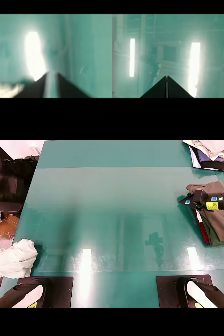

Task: Fold the shirts.

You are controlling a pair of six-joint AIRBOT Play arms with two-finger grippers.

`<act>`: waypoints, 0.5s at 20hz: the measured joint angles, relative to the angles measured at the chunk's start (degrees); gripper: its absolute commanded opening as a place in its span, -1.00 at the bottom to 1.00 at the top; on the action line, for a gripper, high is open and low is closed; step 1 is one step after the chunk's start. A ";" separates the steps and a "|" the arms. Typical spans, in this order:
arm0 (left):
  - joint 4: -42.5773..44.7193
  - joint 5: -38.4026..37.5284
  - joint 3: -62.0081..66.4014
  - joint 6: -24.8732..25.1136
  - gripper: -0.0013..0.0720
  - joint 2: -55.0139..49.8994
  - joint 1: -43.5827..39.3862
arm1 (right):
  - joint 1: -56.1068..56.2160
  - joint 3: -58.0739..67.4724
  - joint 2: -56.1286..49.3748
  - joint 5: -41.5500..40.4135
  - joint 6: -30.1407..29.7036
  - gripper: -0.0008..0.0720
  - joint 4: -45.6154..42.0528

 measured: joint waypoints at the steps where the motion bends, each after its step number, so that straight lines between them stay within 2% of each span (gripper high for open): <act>1: 2.19 -1.18 -3.61 -0.87 0.85 1.81 0.00 | 0.00 0.00 0.00 0.00 -0.46 -0.93 -0.02; 5: 12.48 -2.95 -19.63 -5.81 0.85 6.29 0.02 | 0.00 0.00 0.00 0.15 -2.47 -0.93 -0.02; 10: 19.47 2.99 -36.33 -10.95 0.85 7.74 0.02 | 0.00 0.02 0.00 0.15 -4.13 -0.93 -0.04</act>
